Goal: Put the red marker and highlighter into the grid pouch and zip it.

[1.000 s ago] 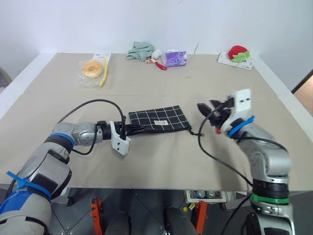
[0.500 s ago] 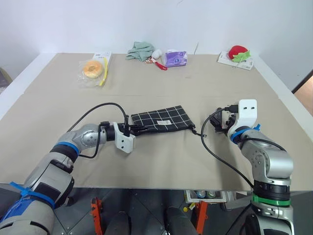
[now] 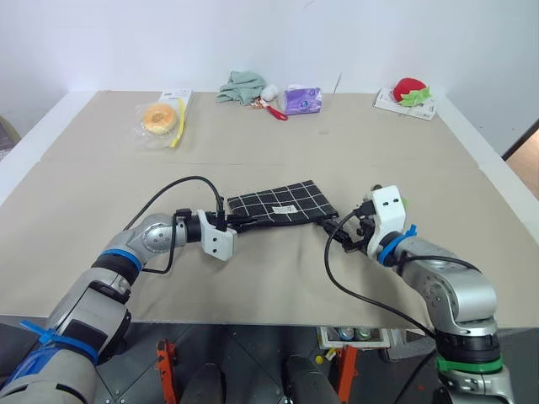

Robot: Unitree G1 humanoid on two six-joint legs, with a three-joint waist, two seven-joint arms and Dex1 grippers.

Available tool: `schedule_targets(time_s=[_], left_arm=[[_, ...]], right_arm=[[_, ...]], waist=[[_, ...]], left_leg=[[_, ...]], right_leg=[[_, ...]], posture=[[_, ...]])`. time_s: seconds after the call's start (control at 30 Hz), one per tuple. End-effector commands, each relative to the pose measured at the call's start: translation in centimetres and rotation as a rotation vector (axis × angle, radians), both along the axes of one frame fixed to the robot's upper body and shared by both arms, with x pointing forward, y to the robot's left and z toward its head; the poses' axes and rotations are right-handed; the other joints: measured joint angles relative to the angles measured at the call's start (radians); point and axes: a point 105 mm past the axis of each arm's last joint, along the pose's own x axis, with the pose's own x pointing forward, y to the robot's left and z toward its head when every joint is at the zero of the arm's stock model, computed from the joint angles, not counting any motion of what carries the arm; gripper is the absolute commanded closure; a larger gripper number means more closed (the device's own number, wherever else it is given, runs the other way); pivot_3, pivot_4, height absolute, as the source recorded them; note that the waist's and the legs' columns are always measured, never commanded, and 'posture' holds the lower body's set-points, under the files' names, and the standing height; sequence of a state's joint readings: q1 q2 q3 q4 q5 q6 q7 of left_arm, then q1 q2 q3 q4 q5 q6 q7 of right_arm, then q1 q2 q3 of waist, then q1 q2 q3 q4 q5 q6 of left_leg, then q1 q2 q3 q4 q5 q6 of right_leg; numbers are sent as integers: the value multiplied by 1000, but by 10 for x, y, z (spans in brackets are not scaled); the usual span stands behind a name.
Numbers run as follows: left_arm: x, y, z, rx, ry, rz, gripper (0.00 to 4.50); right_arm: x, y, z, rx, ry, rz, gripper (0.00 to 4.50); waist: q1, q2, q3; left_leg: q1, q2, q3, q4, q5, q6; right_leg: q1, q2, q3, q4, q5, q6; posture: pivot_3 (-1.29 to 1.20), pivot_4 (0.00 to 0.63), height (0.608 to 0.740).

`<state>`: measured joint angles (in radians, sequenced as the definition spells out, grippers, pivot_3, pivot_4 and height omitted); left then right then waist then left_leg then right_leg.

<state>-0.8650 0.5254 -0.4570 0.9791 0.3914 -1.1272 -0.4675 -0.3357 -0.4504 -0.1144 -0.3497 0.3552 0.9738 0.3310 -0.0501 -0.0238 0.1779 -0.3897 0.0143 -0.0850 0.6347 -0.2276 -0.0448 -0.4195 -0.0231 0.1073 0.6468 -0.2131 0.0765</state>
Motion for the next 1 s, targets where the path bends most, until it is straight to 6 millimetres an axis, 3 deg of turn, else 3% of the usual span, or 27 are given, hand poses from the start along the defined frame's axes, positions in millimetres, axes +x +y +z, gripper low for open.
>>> schedule_targets(time_s=[0.03,0.2,0.23,0.33,0.47,0.53,0.77,1.0], left_arm=[[-1,-2,8,-37,-19,-5,4500],[-1,-3,8,-36,-20,-10,4500],[-1,-3,8,-35,-20,-11,4500],[-1,-4,8,-35,-21,-13,4500],[-2,-4,9,-37,-21,-14,4500],[-2,-4,9,-39,-21,-12,4500],[-2,-5,10,-50,-22,-11,4500],[-1,-9,12,-65,-20,-11,4500]], right_arm=[[6,-3,2,6,-5,-47,32],[11,4,1,52,7,-43,32],[12,6,0,54,9,-43,268],[14,8,-1,56,12,-45,1395],[13,9,-2,51,27,-34,3585],[10,12,-5,45,46,-18,4415],[6,22,-6,59,57,16,4415],[-7,55,-8,67,77,171,4415]], waist=[[0,0,0],[0,0,0],[0,0,0],[1,0,0],[1,0,0],[0,0,0],[0,0,0],[1,0,0]], left_leg=[[0,0,0,0,0,0],[0,0,0,0,0,0],[0,0,0,0,0,0],[-1,0,0,0,0,0],[-1,0,0,0,0,0],[-1,0,0,0,0,0],[-1,0,0,0,0,0],[-1,0,0,0,0,0]], right_leg=[[0,0,0,0,0,0],[0,0,0,0,0,0],[0,0,0,0,0,0],[0,0,0,0,0,0],[0,0,0,0,0,0],[0,0,0,0,0,0],[0,0,0,0,0,0],[0,0,0,0,0,0]], posture=[[0,150,739],[0,150,739],[0,150,739],[0,150,739],[0,150,739],[0,150,739],[0,150,739],[0,150,739]])
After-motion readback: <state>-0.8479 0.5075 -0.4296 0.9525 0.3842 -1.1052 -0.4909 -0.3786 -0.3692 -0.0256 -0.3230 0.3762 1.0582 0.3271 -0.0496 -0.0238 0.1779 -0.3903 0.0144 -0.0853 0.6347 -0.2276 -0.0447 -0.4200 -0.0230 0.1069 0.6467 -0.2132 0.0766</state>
